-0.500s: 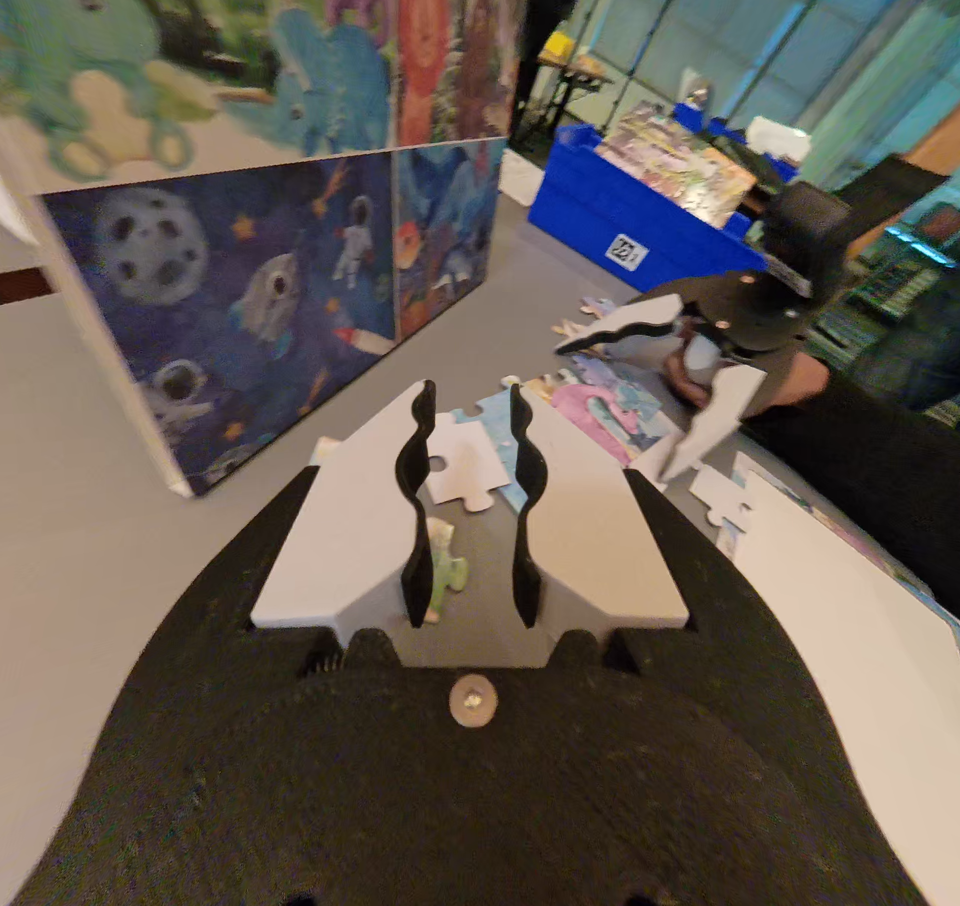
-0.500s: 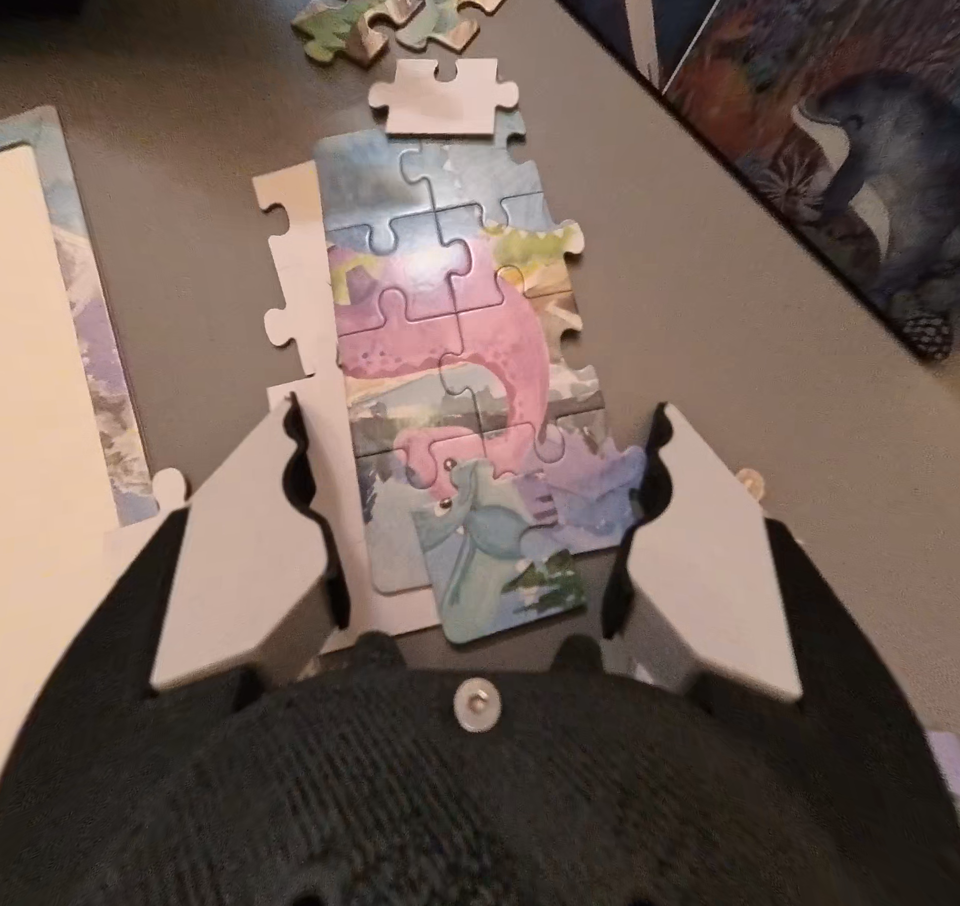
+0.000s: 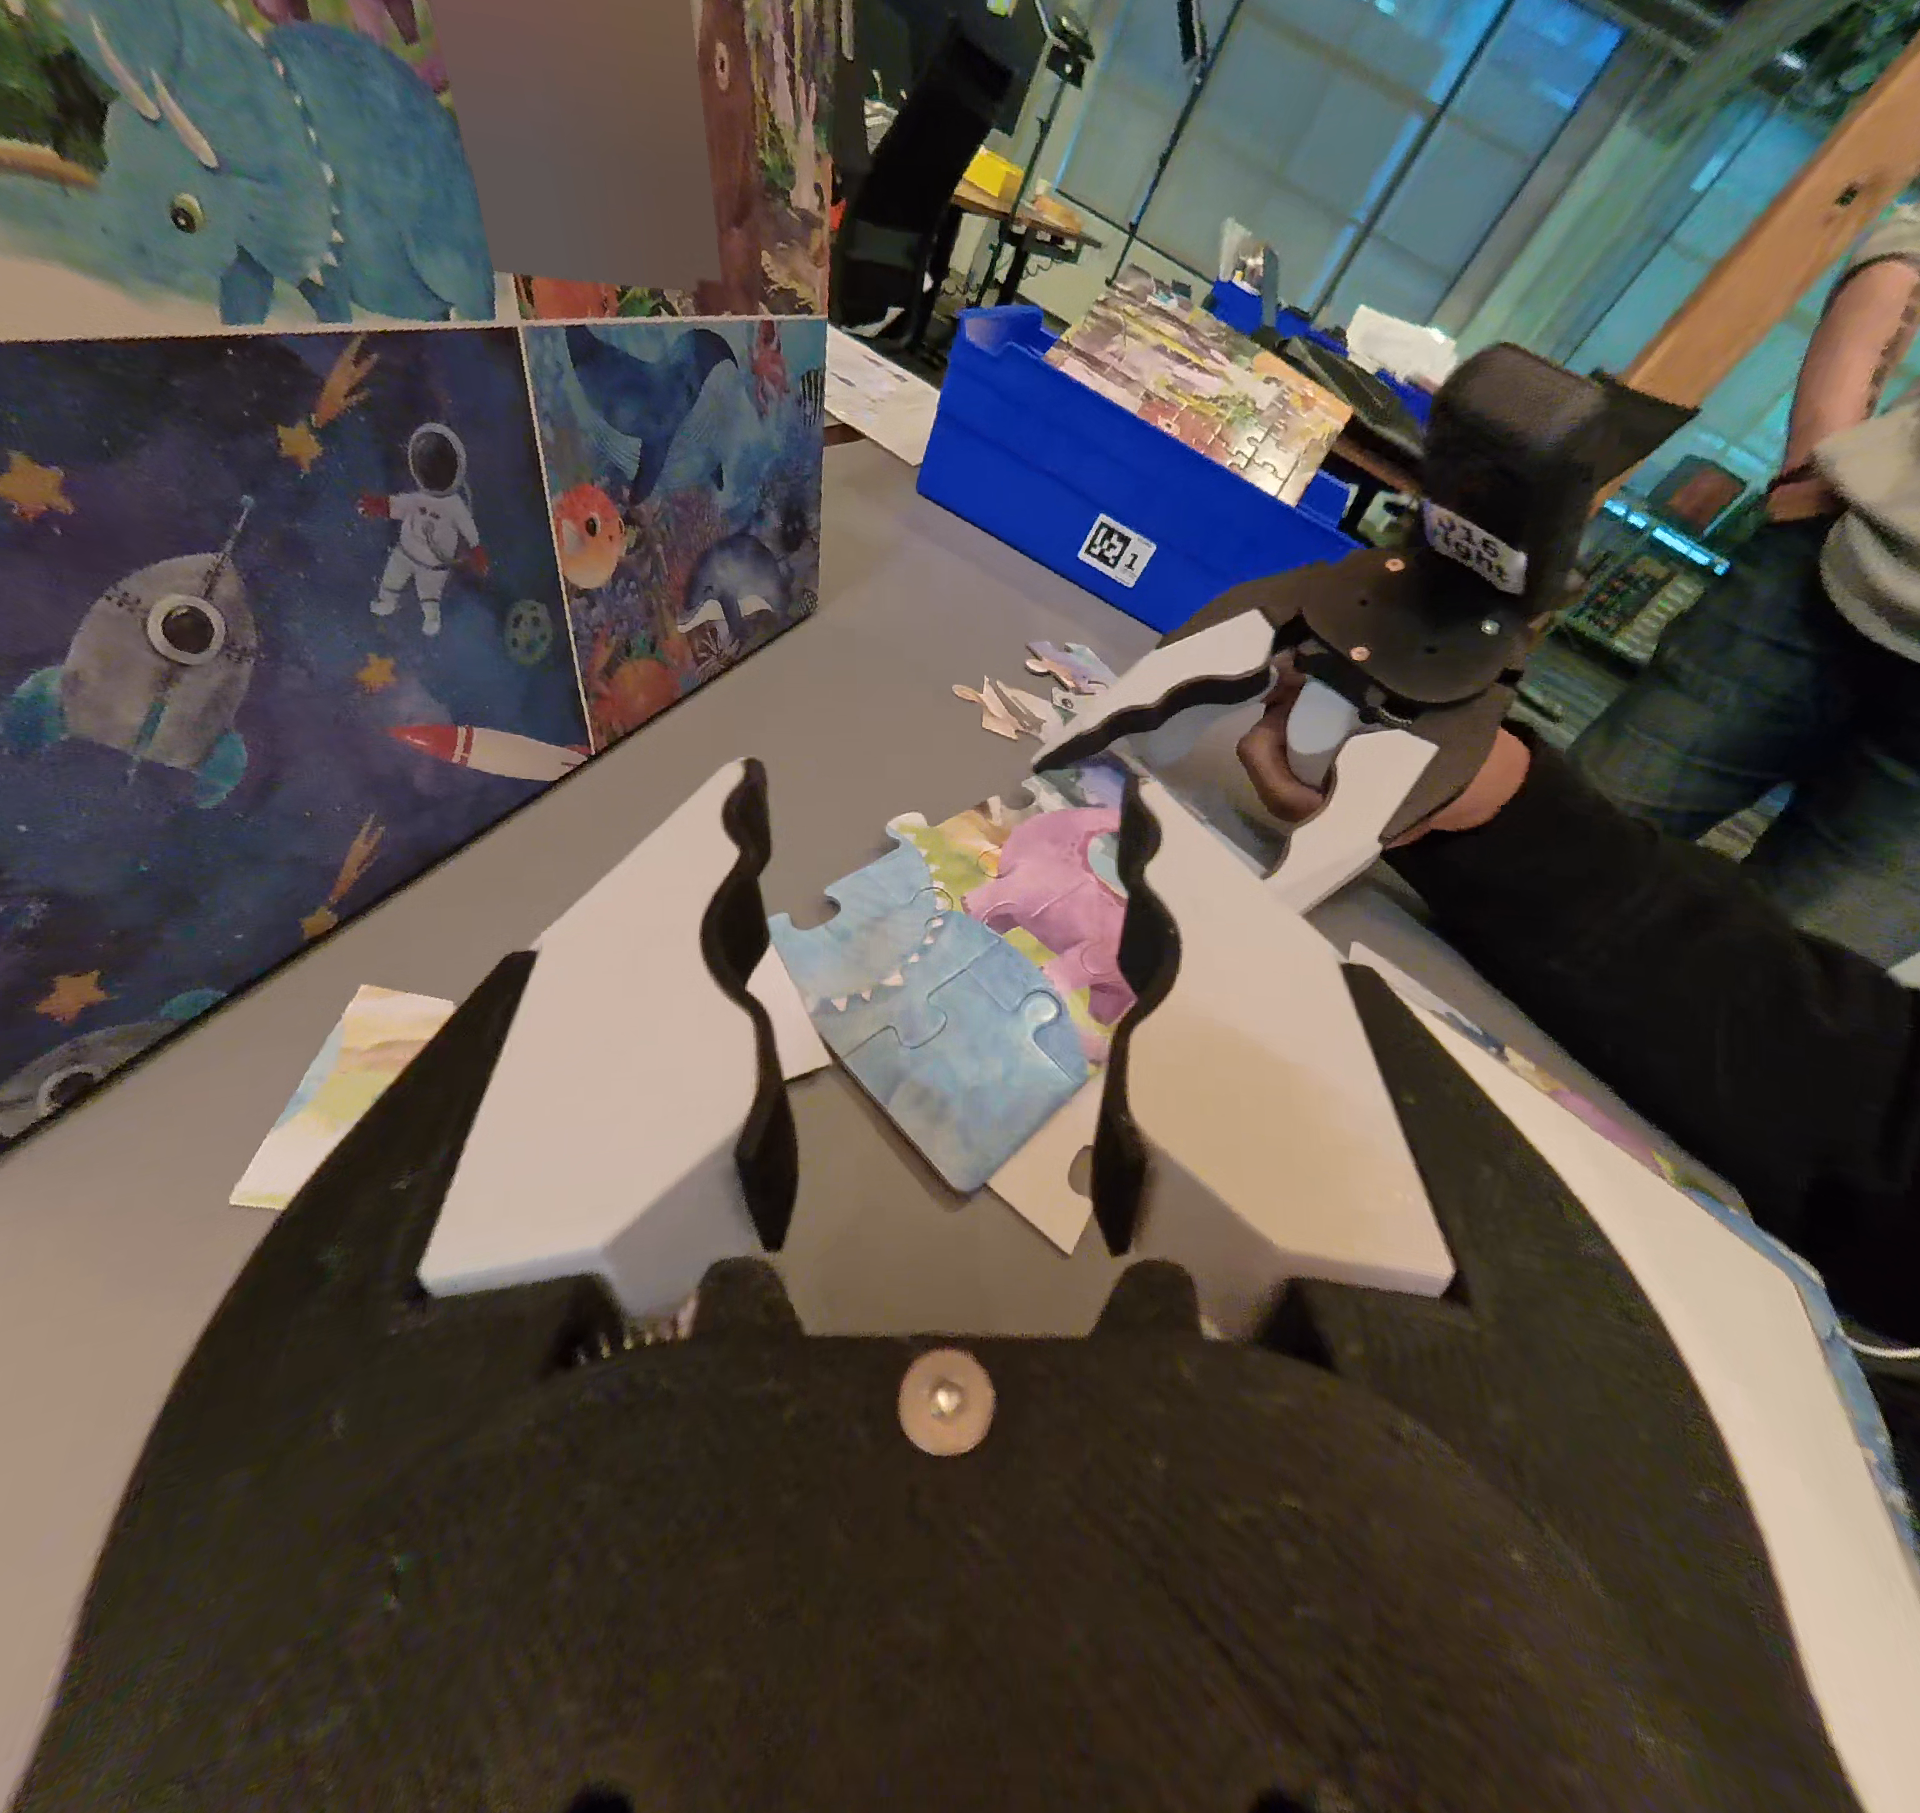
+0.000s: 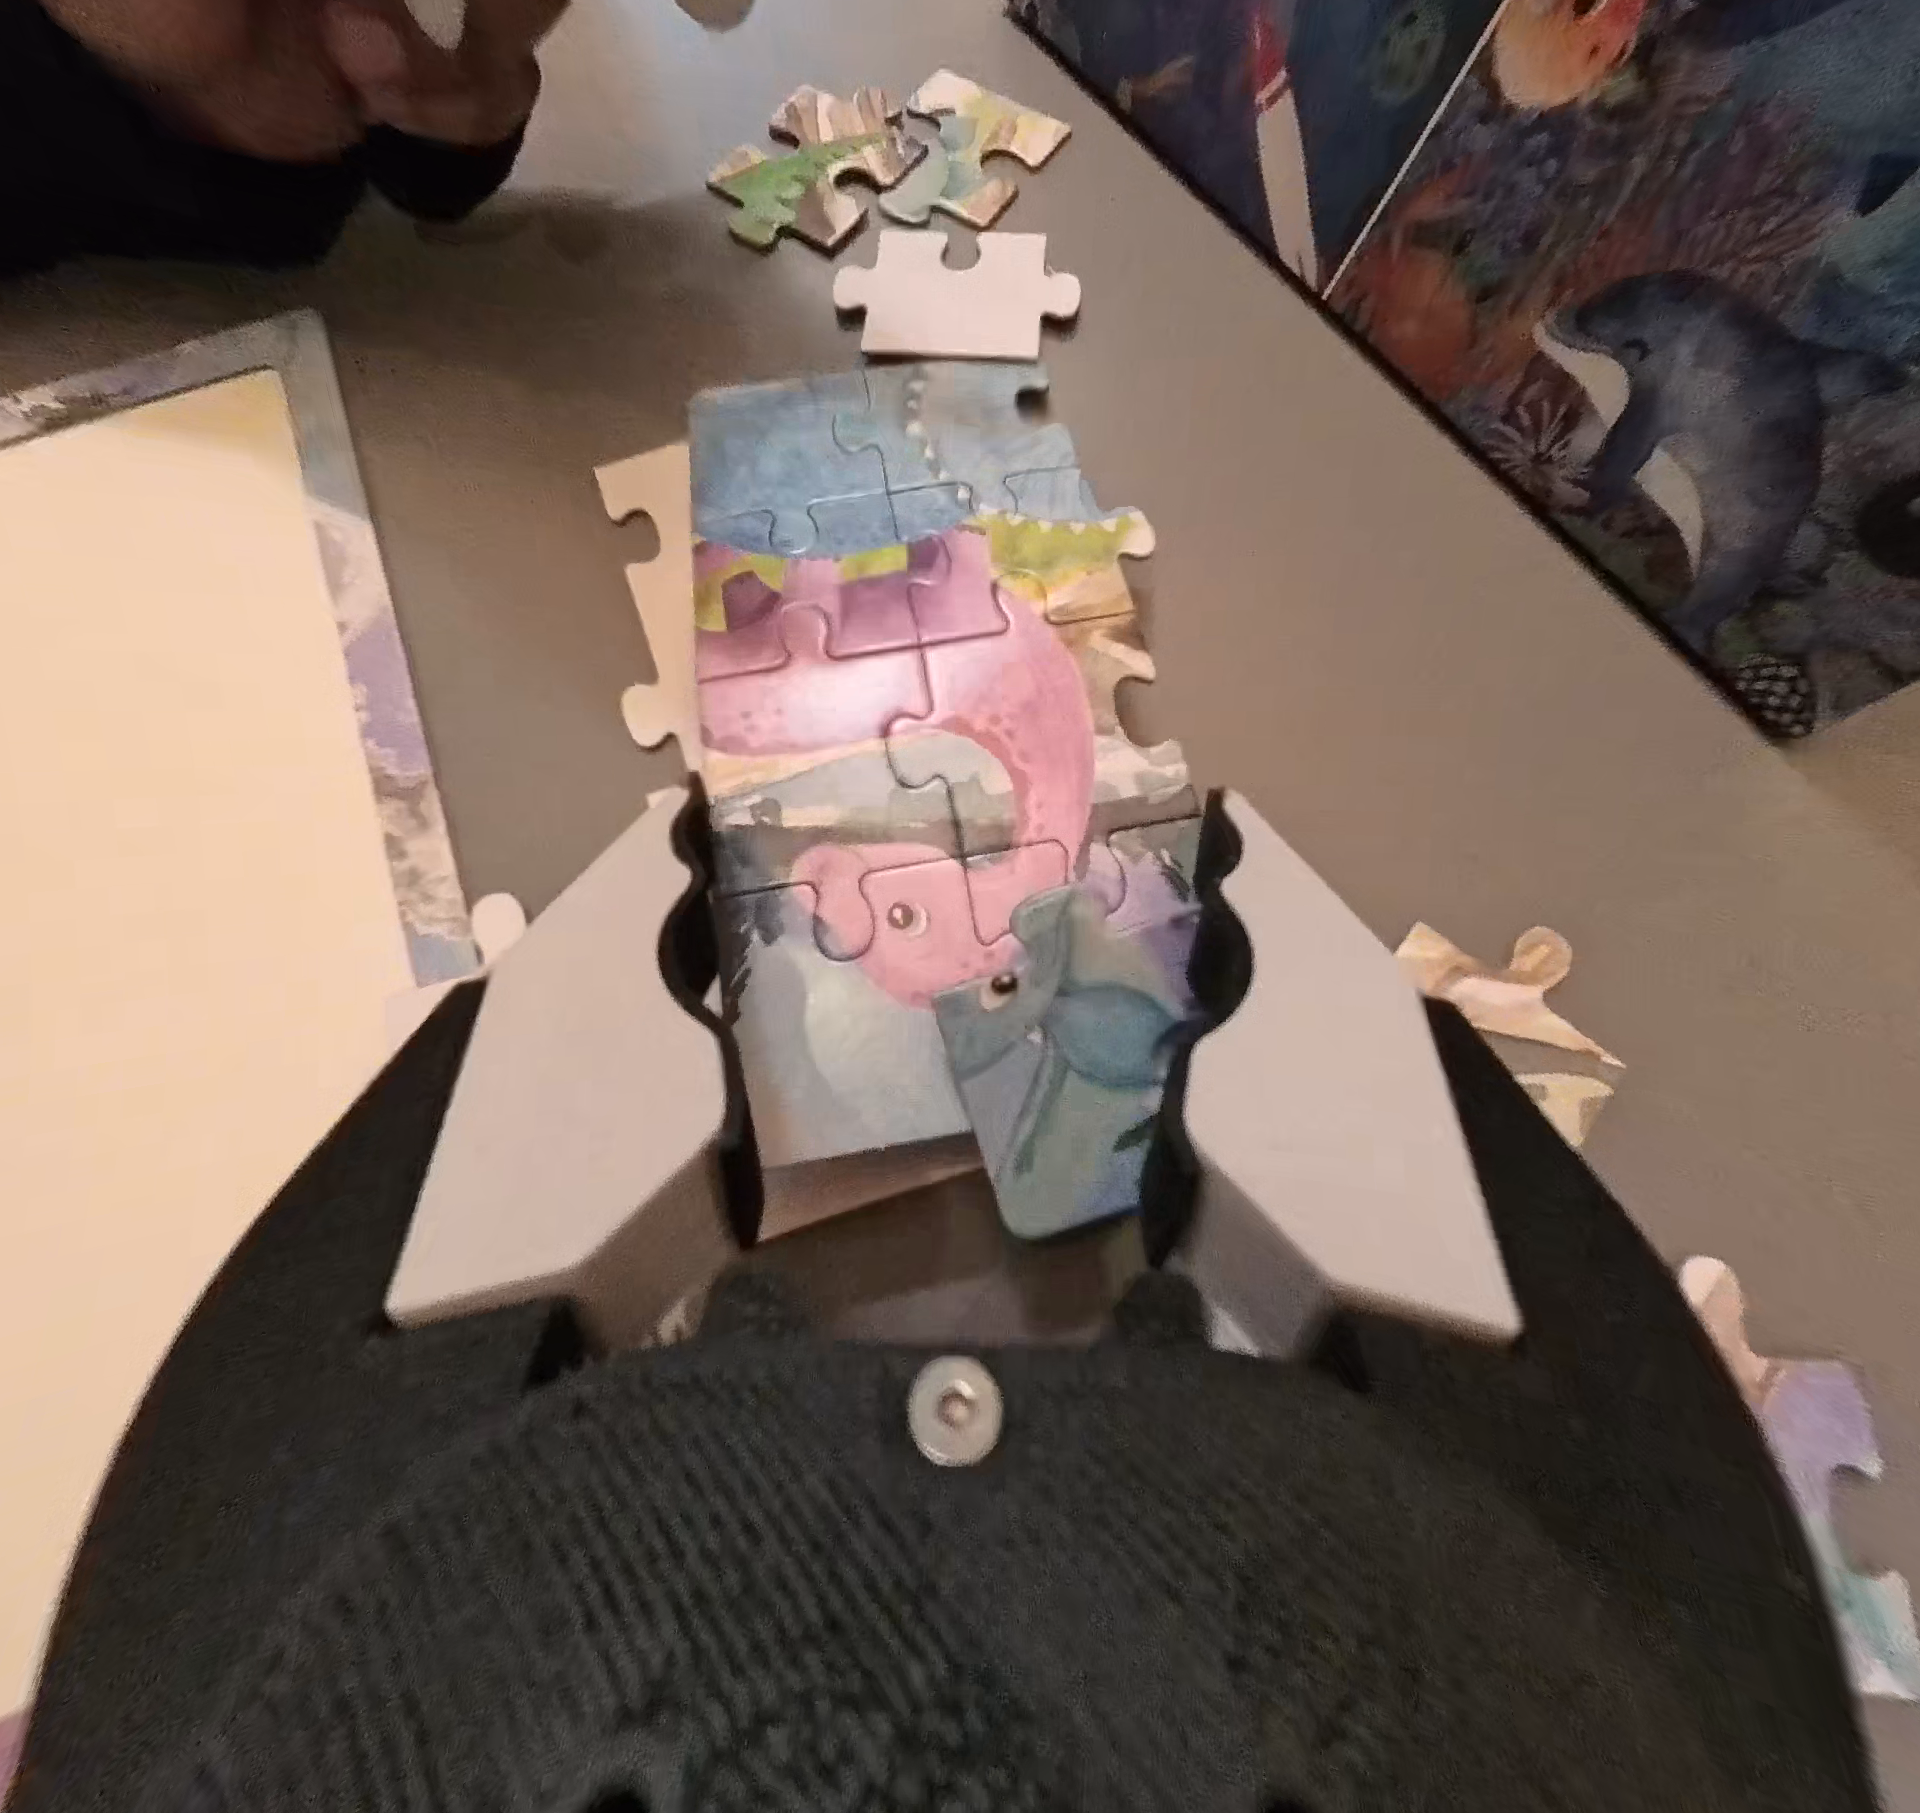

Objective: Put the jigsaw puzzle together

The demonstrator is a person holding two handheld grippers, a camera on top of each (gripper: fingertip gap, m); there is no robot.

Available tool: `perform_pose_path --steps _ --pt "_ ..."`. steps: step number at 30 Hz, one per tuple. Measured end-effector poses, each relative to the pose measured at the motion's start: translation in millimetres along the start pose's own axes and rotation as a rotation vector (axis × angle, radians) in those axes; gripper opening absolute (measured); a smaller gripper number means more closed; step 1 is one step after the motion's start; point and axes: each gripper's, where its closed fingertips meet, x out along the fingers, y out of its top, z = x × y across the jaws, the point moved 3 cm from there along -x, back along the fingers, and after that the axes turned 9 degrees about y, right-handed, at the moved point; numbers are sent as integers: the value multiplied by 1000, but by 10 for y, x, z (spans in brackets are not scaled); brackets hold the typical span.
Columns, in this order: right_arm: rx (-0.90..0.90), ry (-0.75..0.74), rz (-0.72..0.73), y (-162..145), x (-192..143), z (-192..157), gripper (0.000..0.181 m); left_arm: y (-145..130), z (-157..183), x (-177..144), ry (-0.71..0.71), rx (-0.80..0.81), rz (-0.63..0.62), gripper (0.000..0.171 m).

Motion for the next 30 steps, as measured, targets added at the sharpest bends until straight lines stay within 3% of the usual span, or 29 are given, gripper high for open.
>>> perform_pose_path --steps 5,11,15,18,22,25,26,30 --pt "-51 -63 137 221 -234 -145 92 -111 -19 90 -8 -158 -52 99" --pt "-102 -110 346 438 -466 -341 92 -249 101 187 -45 -244 -140 110" --pt "-143 -155 420 488 -561 -388 92 -257 343 188 -283 -456 -175 112" --pt "-170 -156 448 506 -582 -413 92 -214 579 122 -572 -659 -190 111" --pt "-188 -120 428 475 -503 -447 93 -145 749 21 -815 -769 -152 61" --pt "-188 -114 415 446 -472 -436 93 -81 686 -18 -817 -779 -80 10" --pt "-183 -114 418 443 -469 -428 93 -75 656 -20 -796 -766 -68 2" --pt "-143 -94 440 422 -459 -394 91 -73 604 -14 -736 -699 -58 0"
